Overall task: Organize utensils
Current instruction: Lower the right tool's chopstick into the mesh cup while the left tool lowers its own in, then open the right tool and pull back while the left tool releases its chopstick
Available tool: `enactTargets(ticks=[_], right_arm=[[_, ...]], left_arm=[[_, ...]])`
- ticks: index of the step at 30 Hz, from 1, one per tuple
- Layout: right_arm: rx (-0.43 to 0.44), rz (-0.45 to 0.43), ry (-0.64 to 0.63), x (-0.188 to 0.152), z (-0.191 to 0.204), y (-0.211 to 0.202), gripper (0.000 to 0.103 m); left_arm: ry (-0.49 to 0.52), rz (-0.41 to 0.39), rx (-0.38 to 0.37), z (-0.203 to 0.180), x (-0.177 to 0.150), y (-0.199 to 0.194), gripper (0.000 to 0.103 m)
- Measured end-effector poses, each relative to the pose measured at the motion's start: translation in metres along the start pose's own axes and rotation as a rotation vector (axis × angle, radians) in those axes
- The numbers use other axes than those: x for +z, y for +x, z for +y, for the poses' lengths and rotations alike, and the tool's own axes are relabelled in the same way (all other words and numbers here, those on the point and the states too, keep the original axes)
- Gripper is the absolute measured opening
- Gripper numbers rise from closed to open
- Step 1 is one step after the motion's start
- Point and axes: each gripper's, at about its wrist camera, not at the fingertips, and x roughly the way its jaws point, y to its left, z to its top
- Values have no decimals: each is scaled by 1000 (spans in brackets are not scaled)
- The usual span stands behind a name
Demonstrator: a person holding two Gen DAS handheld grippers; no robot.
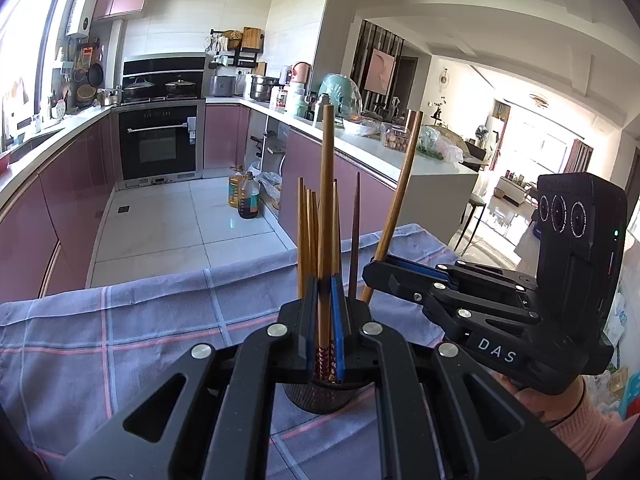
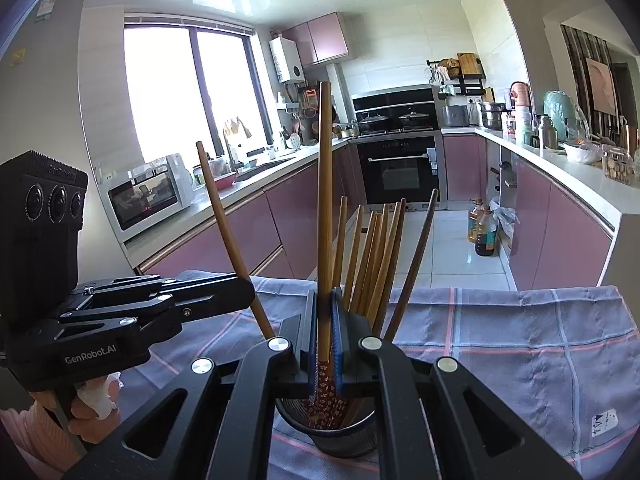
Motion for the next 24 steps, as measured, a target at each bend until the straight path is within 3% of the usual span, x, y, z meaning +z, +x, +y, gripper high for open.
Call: enactTargets(ticks=[24], right_arm=[[5,63,35,-19,-9,19,6]], left_arm=[[24,72,16,-6,-7,17,7]])
